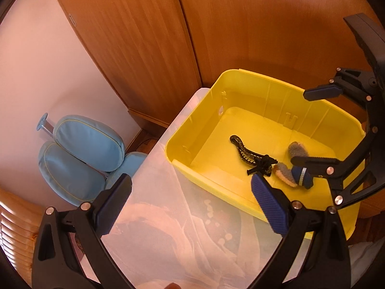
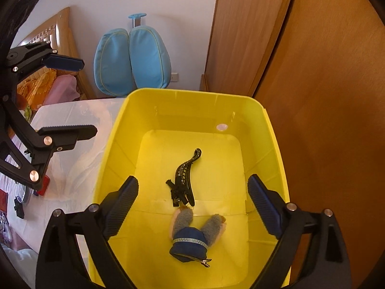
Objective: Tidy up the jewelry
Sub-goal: 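Move the right gripper back toward the table items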
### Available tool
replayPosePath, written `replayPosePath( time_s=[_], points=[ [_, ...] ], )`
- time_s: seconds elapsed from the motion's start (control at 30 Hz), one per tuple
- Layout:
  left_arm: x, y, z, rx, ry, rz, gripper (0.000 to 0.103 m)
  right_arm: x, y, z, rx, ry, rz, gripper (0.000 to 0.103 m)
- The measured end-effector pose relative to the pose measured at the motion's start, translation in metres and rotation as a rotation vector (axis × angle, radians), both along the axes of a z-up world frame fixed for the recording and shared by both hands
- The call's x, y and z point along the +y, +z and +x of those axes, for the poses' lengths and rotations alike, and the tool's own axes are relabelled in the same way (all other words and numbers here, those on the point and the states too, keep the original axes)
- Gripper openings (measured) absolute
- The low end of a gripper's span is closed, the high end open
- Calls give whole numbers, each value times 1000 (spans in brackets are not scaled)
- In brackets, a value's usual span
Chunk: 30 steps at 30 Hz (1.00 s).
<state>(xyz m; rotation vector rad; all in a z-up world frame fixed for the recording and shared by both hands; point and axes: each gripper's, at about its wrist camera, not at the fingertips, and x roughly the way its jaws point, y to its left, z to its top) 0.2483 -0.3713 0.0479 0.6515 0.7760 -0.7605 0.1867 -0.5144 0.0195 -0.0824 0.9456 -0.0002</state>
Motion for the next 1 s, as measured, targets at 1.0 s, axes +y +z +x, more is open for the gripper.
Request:
replayPosePath(
  time_s=[1.0],
  points=[
    [321,-55,-90,105,576,-85,96,268,-9,-27,-28,593,99,98]
  ],
)
